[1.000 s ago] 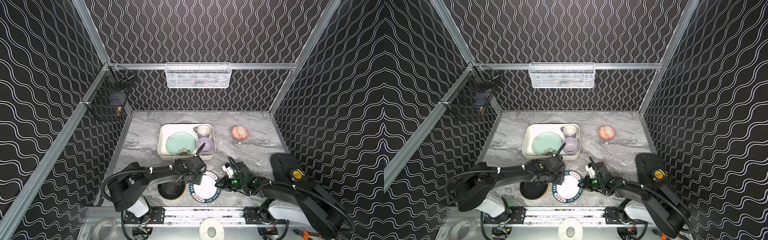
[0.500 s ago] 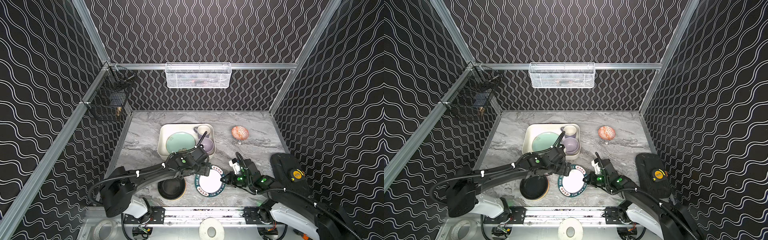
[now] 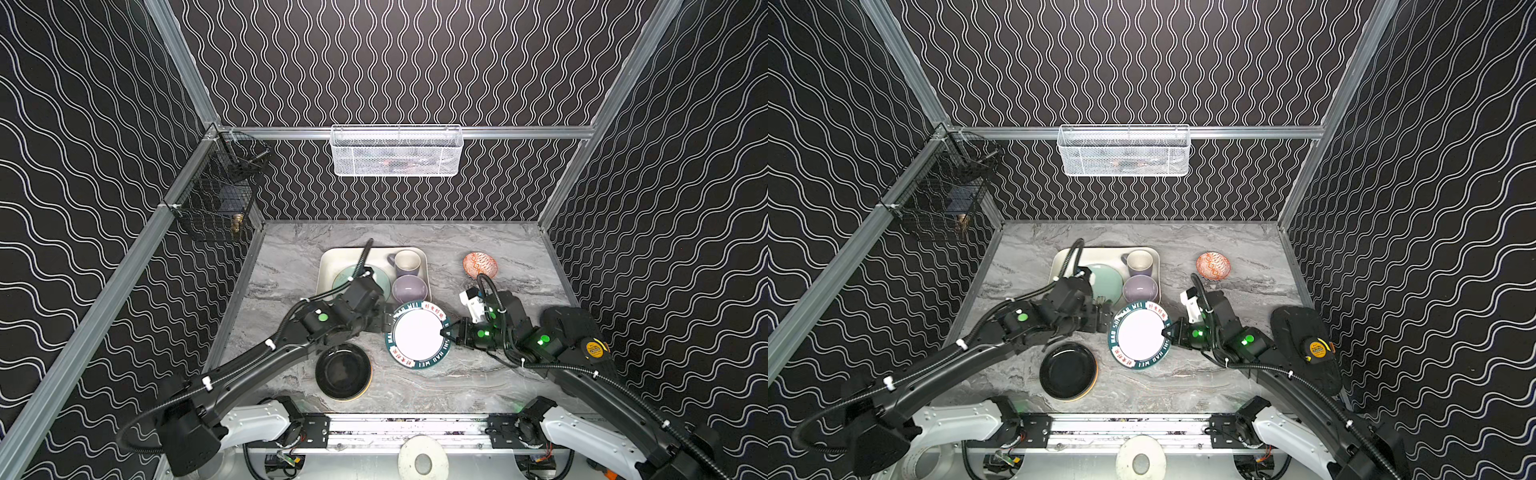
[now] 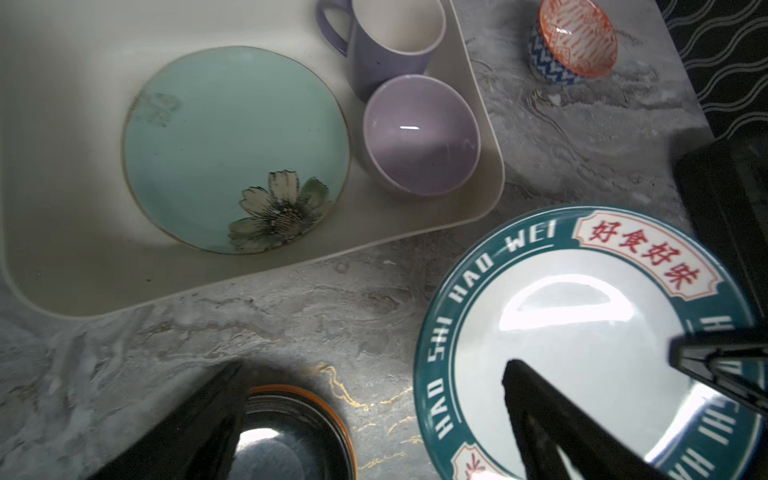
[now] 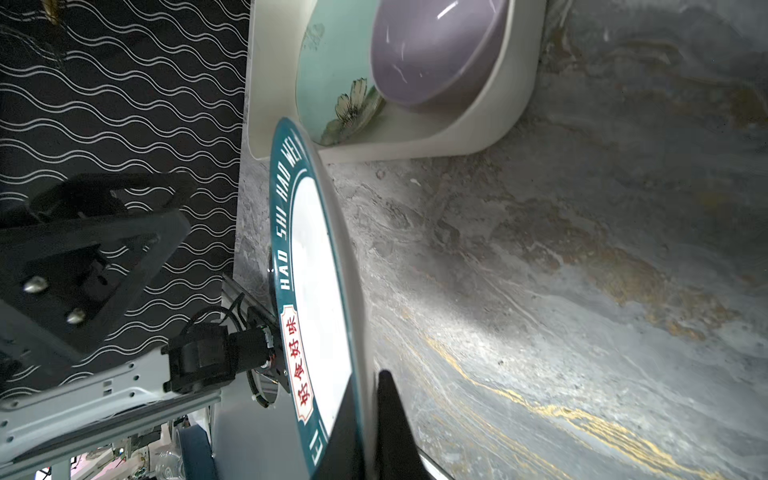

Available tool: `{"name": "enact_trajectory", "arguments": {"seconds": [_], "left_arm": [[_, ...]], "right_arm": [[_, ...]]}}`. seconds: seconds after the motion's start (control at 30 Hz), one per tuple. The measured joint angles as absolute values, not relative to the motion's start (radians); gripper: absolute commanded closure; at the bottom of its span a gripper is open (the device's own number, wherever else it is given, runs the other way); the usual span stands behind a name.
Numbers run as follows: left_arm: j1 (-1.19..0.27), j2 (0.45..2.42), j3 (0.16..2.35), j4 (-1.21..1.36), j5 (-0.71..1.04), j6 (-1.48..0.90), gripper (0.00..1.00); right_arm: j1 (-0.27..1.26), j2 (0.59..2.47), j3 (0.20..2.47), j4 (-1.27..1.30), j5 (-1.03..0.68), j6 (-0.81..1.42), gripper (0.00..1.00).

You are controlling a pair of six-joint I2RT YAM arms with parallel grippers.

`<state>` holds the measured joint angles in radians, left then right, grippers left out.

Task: Place the mixed dishes into the plastic bin
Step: 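Lift the green-rimmed plate and carry it over the bin with the right gripper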

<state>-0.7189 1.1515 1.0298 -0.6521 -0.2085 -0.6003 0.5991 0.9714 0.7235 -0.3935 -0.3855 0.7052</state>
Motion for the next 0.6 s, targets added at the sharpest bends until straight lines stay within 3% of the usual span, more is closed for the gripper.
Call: {"name": "enact_trajectory", "arguments": {"seconds": [0.6], "left_arm": [[-0.443,1.038,1.007,-0.725,-0.107,-0.465,0.02]], "right_arm": [[0.608,1.807,1.541,-0.395,-0.406,0.552,0.98]]}}
